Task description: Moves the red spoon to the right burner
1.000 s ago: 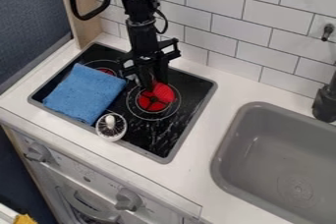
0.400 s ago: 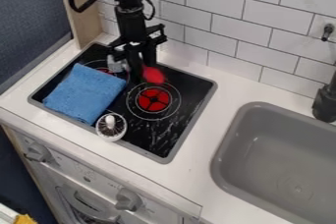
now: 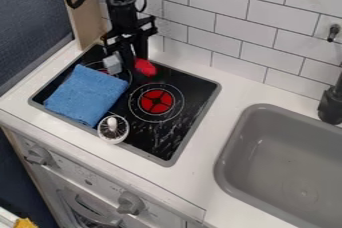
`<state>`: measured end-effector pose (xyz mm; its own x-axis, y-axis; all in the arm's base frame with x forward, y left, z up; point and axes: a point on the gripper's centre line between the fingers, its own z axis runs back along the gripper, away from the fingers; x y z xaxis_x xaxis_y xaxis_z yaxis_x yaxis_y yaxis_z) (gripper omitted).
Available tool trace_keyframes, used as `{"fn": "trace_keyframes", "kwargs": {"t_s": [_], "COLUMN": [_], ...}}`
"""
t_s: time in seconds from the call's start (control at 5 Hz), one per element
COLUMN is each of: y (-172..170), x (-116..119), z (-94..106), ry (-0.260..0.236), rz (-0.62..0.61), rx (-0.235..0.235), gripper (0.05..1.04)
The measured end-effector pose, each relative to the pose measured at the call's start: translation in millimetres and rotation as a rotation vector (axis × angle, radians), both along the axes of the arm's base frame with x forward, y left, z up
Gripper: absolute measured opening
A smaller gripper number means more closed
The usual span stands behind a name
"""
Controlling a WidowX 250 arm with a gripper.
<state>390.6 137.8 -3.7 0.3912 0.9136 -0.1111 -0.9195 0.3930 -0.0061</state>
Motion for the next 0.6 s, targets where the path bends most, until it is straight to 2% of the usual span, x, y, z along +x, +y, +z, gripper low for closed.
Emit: {"fn": "trace_keyframes", "kwargs": {"t_s": [0.2, 0.6], "y": [10, 32], "x": [5, 9], "z": [5.8, 9.4], "ry": [-0.016, -0.027], "rz": [0.012, 0.057], "rx": [0.031, 0.051], "gripper": [0.325, 0.325]}}
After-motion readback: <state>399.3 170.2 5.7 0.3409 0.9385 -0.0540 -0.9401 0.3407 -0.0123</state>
